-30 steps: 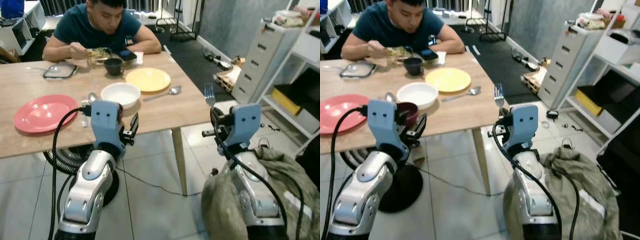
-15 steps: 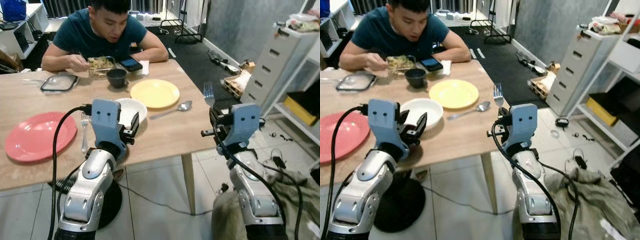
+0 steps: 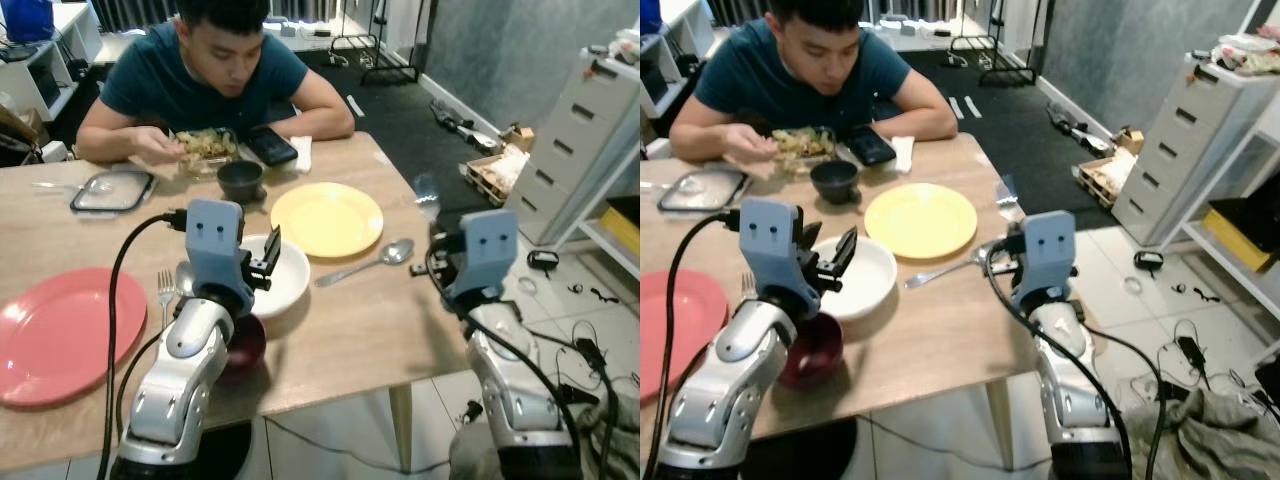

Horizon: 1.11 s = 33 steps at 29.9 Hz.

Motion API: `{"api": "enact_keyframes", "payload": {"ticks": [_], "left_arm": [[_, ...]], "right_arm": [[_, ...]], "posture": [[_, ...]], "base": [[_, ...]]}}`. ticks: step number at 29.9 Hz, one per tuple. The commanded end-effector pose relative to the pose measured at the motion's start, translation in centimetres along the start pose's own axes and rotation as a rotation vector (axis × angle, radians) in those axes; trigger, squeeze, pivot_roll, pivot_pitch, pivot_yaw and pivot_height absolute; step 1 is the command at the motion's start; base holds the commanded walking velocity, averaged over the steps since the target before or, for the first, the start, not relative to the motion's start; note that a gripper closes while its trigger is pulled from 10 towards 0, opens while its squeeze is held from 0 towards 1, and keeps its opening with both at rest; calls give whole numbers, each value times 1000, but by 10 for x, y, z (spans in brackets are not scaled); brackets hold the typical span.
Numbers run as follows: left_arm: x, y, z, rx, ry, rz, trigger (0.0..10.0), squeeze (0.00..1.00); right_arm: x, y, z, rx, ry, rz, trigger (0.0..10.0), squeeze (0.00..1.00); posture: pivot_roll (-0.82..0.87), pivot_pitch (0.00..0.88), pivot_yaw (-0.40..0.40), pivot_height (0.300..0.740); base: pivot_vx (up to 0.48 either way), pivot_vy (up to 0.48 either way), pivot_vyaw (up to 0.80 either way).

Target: Setting the table

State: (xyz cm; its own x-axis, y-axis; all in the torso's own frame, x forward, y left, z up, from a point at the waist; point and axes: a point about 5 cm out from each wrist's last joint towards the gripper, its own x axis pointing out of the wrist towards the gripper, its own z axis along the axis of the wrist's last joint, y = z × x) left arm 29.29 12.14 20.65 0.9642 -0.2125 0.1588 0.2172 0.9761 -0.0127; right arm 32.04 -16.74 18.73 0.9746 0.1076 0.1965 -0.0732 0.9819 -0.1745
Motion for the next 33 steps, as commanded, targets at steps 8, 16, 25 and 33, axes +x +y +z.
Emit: {"api": "enact_keyframes", "payload": {"ticks": [8,16,25,33], "left_arm": [[-21,9,-8,-29,91,-129,10000,0],[-33,14,4,-7,97,-251,10000,0],[-32,15,5,-15,102,-247,10000,0],[-26,6,5,-17,96,-250,10000,0]], "right_arm": [[-8,-3,-38,-85,230,34,10000,0],[-11,0,-71,-31,383,-24,10000,0],[-7,-5,-51,158,207,-28,10000,1000],[-11,-42,-7,86,-37,-170,10000,0]], "posture": [[-23,0,61,740],[1,0,58,740],[-13,0,58,740],[-42,0,66,740]], "base": [[0,0,0],[0,0,0],[0,0,0],[0,0,0]]}}
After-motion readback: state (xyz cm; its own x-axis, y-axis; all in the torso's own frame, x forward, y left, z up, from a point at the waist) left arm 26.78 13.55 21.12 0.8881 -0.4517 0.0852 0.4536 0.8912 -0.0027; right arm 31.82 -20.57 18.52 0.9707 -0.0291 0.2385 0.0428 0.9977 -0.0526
